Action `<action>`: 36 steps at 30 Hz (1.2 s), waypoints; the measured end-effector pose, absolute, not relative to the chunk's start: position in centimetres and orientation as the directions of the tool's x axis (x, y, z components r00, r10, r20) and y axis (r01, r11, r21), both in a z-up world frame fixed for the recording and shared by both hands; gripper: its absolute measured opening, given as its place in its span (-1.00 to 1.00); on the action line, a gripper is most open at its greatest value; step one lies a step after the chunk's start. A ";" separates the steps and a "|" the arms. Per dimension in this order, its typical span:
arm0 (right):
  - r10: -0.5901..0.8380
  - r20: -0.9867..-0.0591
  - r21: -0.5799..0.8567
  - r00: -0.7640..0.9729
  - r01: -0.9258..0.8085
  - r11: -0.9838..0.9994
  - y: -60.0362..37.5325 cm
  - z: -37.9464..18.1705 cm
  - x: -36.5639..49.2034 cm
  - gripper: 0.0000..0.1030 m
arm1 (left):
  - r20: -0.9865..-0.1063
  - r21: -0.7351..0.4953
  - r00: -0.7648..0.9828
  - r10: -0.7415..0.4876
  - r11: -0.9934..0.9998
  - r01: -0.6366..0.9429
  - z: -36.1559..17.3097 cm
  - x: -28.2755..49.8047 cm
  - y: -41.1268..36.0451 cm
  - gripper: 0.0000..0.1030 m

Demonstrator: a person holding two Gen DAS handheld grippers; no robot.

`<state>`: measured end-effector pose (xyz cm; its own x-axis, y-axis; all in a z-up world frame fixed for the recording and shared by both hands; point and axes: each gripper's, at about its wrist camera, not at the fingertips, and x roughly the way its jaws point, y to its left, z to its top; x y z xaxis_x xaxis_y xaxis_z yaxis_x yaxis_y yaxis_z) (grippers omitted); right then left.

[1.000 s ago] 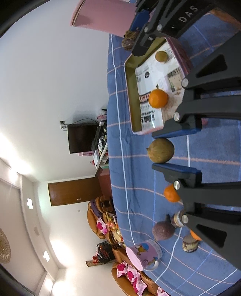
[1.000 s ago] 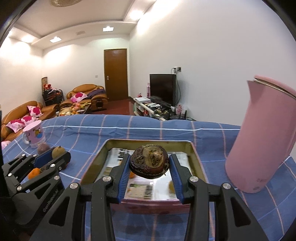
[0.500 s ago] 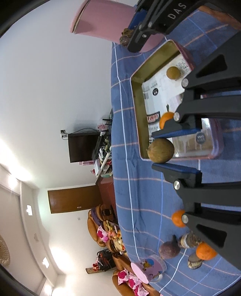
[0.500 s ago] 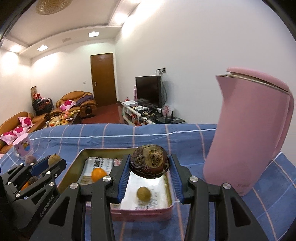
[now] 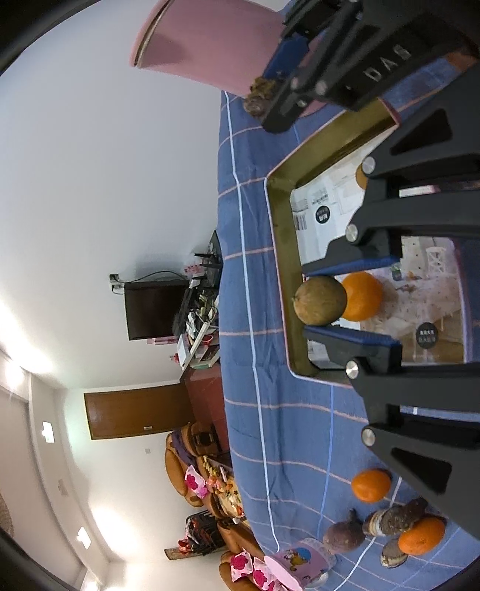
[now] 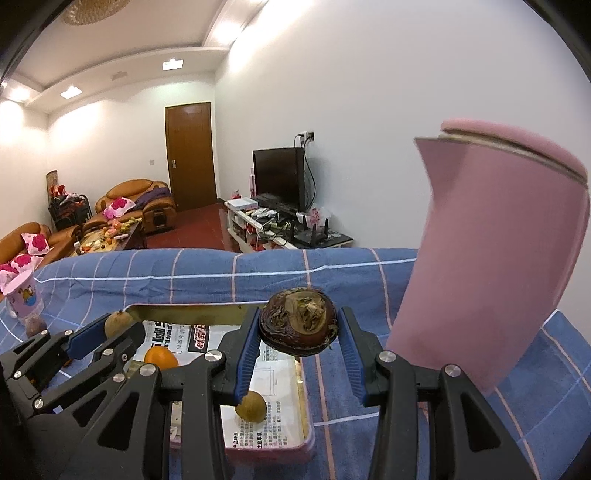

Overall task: Organize fruits
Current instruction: 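Carry both held fruits over the pink tin box, then lower both fruits into the tin and open both grippers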

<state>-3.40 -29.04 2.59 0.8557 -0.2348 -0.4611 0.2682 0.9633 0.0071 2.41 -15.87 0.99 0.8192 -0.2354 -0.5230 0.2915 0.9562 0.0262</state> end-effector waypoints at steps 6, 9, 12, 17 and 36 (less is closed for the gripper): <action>-0.229 -0.492 0.015 0.840 0.272 0.962 -29.4 1.9 -1.9 -0.14 | -0.545 0.021 0.807 -0.228 0.958 0.285 0.5 3.4 -15.9 -0.45; -0.211 -0.523 0.029 0.826 0.264 0.964 -29.7 1.3 -1.0 -0.14 | -0.555 0.030 0.804 -0.211 0.962 0.273 0.2 3.8 -15.9 -0.45; -0.192 -0.555 0.030 0.810 0.250 0.968 -29.6 0.6 0.0 -0.14 | -0.577 0.027 0.793 -0.198 0.965 0.260 -0.2 4.6 -15.8 -0.45; -0.175 -0.566 0.018 0.805 0.224 0.974 -29.0 0.2 0.5 -0.14 | -0.581 0.027 0.790 -0.196 0.965 0.260 -0.3 4.7 -15.7 -0.45; 0.006 -0.560 0.169 0.828 0.107 0.980 -29.3 0.0 0.6 -0.13 | -0.585 0.030 0.787 -0.196 0.965 0.262 -0.6 4.4 -15.8 -0.45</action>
<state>0.58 -29.32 -0.02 0.8285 0.0063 -0.5600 0.1065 0.9799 0.1686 4.42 -15.84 -0.57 0.7867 -0.1957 -0.5855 0.2623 0.9645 0.0301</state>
